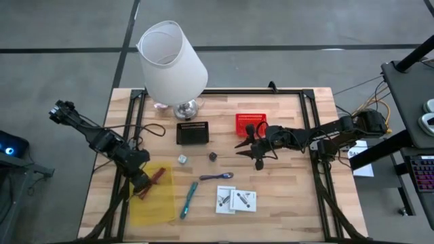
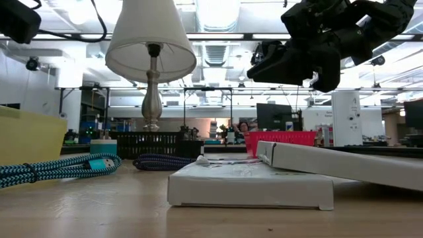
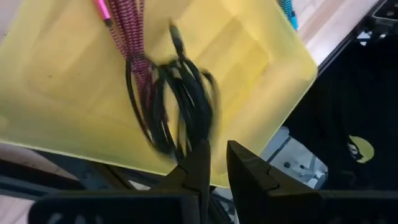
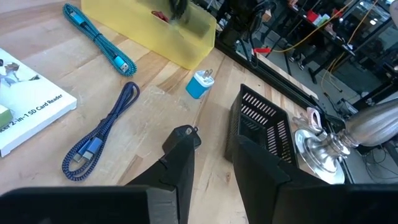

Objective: Pick and place items into bin
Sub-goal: Put the black charger cable into the yellow bin, then put the blue charger cable into the yellow bin

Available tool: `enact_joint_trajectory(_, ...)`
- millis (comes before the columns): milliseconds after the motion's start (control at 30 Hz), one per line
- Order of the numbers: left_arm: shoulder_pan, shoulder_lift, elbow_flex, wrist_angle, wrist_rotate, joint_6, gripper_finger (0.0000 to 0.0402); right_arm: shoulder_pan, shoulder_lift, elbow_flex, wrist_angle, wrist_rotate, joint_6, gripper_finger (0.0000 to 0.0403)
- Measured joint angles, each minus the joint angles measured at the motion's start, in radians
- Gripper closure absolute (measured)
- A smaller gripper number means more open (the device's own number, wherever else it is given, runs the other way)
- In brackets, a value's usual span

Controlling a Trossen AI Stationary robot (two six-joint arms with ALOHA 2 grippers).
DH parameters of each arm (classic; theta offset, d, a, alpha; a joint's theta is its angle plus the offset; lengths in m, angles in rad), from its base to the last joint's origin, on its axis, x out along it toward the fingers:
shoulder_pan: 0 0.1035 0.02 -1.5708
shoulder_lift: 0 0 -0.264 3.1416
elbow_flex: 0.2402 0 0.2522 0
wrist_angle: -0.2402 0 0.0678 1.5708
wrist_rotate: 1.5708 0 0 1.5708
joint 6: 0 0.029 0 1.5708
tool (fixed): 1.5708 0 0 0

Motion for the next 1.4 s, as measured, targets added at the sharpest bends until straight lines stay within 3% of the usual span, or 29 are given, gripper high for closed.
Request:
enact_joint_trajectory(367,0.0,-0.002,-0.015,0.002,-0.015,0.02,0.0365,0.0,0.0,0.0,0.0,0.0,-0.009,0.0301)
enact_joint_trajectory(700,0.002,0.029,-0.016,0.064,-0.202,0.216,0.0365,0.0,0.0,0.003,0.0,0.0,-0.011,0.0312)
enact_joint_trajectory(800,0.002,0.046,-0.016,0.109,-0.293,0.325,0.0365,0.0,0.0,0.003,0.0,0.0,-0.011,0.0311)
enact_joint_trajectory(1033,0.002,0.098,-0.016,0.242,-0.693,0.777,0.0365,0.0,0.0,0.003,0.0,0.0,-0.011,0.0308)
enact_joint_trajectory(1167,0.002,0.139,-0.016,0.306,-0.788,0.983,0.0365,0.0,0.0,0.003,-0.001,0.0,-0.011,0.0313)
enact_joint_trajectory(1400,0.02,0.208,-0.013,0.334,-0.839,1.04,0.0326,0.0,0.0,0.003,-0.001,0.0,-0.01,0.0317)
